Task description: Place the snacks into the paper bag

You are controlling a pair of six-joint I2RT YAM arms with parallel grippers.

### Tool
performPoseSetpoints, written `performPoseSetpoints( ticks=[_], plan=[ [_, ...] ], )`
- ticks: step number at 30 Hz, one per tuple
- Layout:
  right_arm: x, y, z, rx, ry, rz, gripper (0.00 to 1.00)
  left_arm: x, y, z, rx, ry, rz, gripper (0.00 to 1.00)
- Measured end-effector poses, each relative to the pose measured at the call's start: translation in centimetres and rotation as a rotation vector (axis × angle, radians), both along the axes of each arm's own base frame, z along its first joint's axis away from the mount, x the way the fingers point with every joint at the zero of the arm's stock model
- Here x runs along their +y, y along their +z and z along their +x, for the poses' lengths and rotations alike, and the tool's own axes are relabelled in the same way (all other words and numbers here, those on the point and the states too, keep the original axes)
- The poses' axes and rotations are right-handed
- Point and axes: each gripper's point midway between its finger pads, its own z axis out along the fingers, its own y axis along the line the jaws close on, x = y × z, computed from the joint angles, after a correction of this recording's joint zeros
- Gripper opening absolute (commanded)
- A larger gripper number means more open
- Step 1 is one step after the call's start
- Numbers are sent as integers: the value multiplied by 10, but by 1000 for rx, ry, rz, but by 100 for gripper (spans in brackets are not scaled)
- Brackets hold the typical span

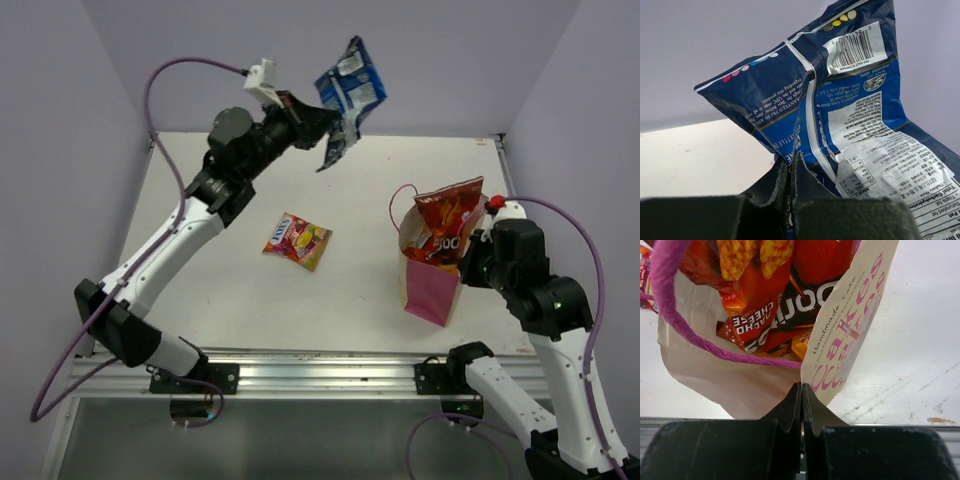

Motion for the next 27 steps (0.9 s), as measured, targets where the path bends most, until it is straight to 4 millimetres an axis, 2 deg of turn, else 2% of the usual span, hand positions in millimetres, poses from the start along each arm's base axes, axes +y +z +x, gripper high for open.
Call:
performPoseSetpoints(
  ticks=[3, 5, 8, 11, 14, 23, 27],
  plan=[
    [0, 0, 0, 0, 0, 0, 0, -77, 8, -12, -28, -197, -3, 0],
    [0, 0, 0, -1, -1, 0, 0, -131, -1, -19, -20, -309, 13, 0],
    [-1, 1, -1, -4, -4, -1, 0, -193, -32, -33, 26, -425, 59, 0],
    [-2, 2, -2, -8, -7, -3, 0, -233, -65, -50, 87, -500, 119, 0],
    [-4, 3, -4, -10, -13, -9, 0, -244, -93, -60, 147, -519, 187, 0],
    [-5, 2, -4, -10, -16, -11, 0, -226, -144, -48, 252, -398, 406, 0],
    [-5, 2, -4, -10, -15, -11, 0, -247, -165, -53, 236, -400, 515, 0]
  ],
)
